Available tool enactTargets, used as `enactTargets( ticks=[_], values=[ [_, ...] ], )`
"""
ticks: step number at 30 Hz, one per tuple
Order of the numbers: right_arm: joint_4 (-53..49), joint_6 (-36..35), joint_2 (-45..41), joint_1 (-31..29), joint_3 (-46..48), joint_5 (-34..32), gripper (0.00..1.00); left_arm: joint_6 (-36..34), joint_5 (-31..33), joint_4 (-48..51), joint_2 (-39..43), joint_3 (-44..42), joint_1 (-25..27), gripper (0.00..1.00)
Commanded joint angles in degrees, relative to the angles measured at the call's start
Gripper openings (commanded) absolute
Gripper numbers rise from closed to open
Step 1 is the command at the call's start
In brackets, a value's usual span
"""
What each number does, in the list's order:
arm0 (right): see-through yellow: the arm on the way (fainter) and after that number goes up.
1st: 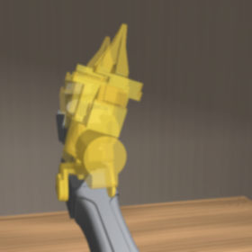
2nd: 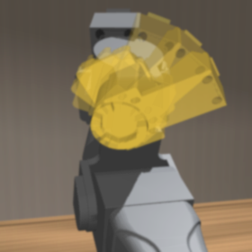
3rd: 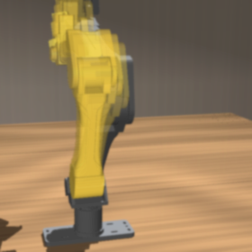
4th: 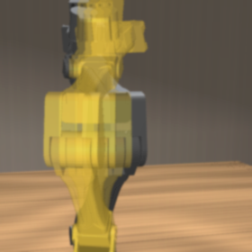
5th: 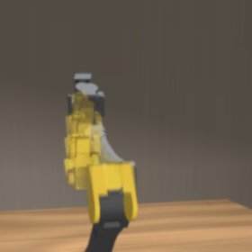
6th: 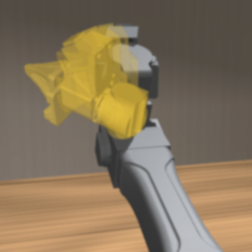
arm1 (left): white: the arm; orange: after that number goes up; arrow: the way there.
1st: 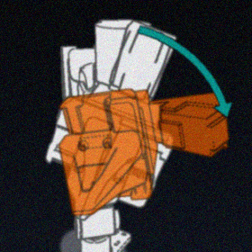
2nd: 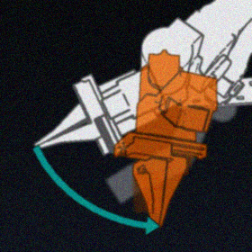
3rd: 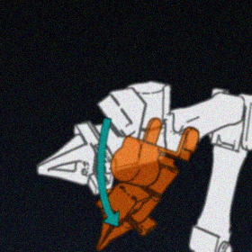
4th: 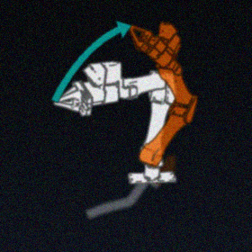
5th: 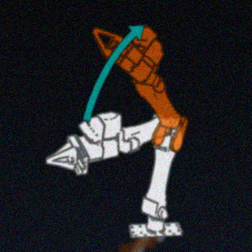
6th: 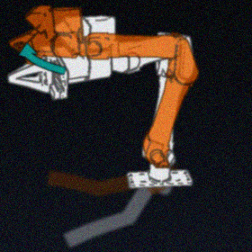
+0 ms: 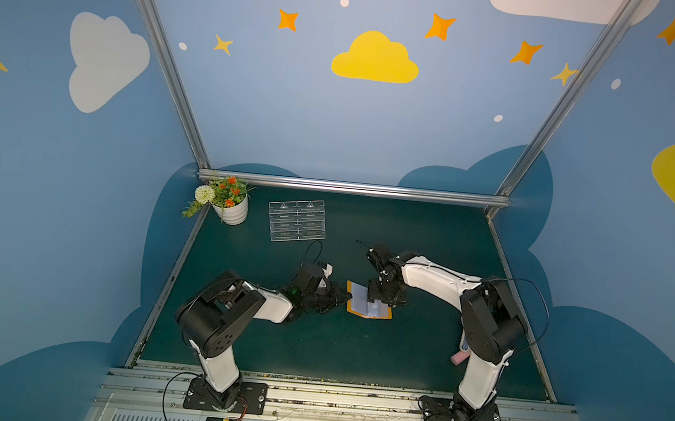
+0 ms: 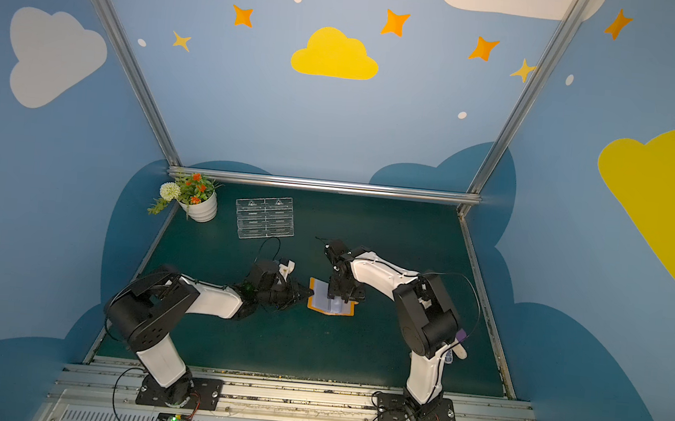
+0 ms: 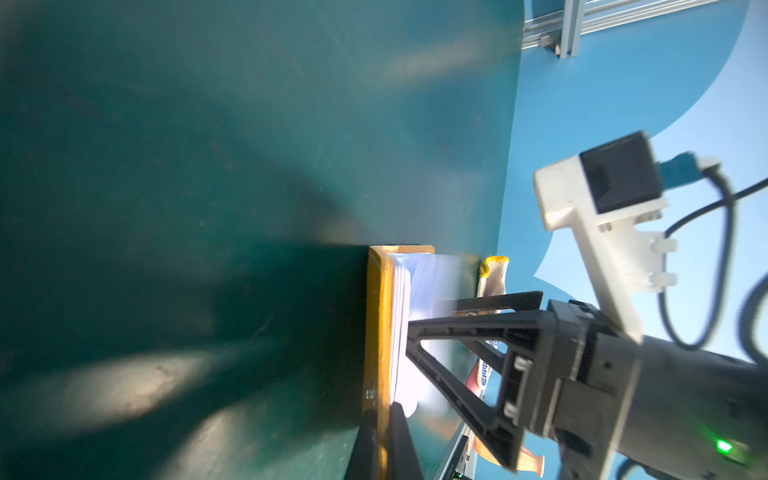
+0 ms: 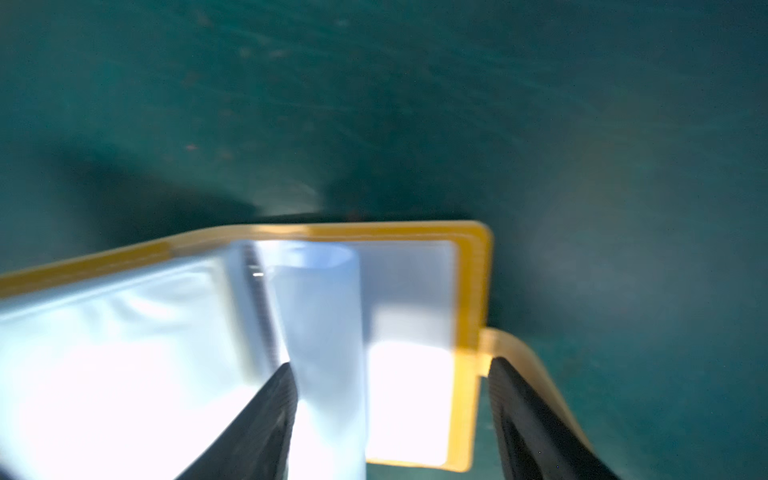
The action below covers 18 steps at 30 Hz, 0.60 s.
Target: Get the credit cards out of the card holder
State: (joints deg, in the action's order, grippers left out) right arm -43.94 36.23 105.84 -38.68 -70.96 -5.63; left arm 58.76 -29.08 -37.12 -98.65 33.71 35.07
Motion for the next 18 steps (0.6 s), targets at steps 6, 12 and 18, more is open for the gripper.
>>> enactTargets(
  ticks=[6,12,18],
  values=[
    [3.8,-0.6,-13.5,1.0,5.0,1.5,0.83,-0.5,-0.8,-2.2,0.4,-0.7,0.1,0.04],
    [10.5,-0.1,-13.5,-0.8,3.9,12.9,0.87,-0.2,-1.0,-2.9,0.5,-0.9,0.2,0.05],
    [8.5,-1.4,-6.9,-1.7,-0.8,13.9,0.87,-0.2,-1.0,-3.0,0.5,-0.8,0.1,0.05]
  ],
)
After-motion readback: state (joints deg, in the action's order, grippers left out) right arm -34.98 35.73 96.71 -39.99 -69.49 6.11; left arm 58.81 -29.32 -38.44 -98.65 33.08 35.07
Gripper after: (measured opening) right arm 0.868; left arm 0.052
